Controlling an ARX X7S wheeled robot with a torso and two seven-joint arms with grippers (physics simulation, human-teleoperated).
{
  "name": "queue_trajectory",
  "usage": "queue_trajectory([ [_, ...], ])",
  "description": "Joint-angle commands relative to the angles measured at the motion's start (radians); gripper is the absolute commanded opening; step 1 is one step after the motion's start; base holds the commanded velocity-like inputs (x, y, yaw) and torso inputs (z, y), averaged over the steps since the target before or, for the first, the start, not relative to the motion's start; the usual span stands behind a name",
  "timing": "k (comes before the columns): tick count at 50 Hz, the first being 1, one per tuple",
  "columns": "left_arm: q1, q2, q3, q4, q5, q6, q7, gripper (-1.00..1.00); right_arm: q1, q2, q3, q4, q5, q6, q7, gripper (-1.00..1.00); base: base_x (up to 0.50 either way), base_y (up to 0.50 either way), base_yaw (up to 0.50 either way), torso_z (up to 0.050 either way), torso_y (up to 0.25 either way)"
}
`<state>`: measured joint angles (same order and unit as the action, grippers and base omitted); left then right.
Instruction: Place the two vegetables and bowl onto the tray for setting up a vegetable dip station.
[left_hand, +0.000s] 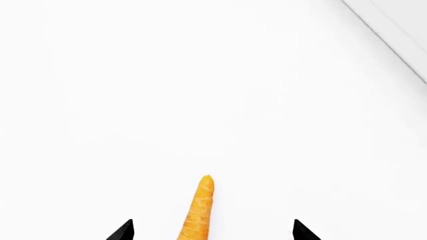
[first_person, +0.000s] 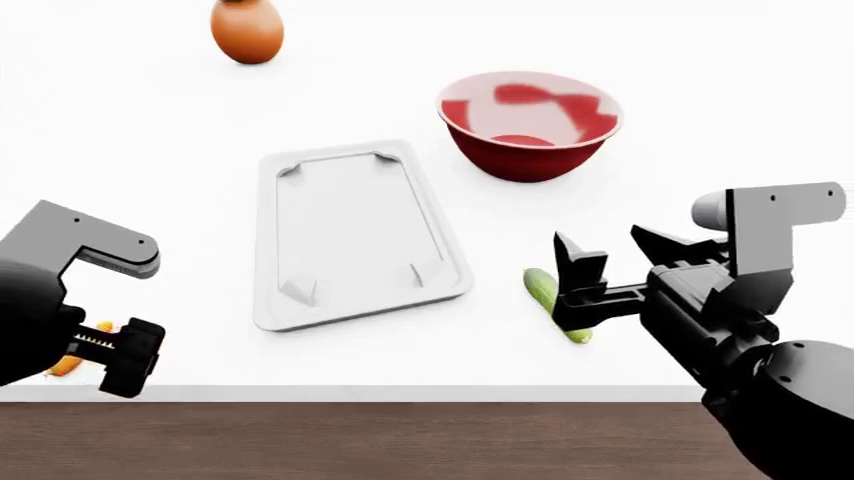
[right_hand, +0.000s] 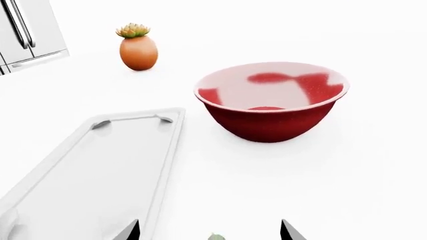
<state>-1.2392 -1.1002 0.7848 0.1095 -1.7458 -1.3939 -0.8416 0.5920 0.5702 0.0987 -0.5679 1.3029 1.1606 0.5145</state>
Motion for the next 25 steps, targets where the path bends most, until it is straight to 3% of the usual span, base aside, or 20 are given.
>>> queue_trajectory([
  [1, 0.012, 0.003, 0.031, -0.054, -0.050, -0.004, -0.075, 1.00, -0.001, -0.002, -0.013, 0.012, -0.012, -0.009, -0.009, 1.00, 0.00, 0.00, 0.00, 0.000, 0.000],
  [6, -0.032, 0.008, 0.056, -0.097, -0.150, -0.042, -0.148, 1.00, 0.000, -0.002, -0.019, 0.016, -0.014, -0.012, -0.011, 1.00, 0.00, 0.00, 0.00, 0.000, 0.000],
  [25, -0.047, 0.040, 0.092, -0.141, -0.089, -0.030, -0.152, 1.00, -0.020, 0.000, -0.027, 0.032, -0.035, -0.039, -0.034, 1.00, 0.00, 0.00, 0.00, 0.000, 0.000],
])
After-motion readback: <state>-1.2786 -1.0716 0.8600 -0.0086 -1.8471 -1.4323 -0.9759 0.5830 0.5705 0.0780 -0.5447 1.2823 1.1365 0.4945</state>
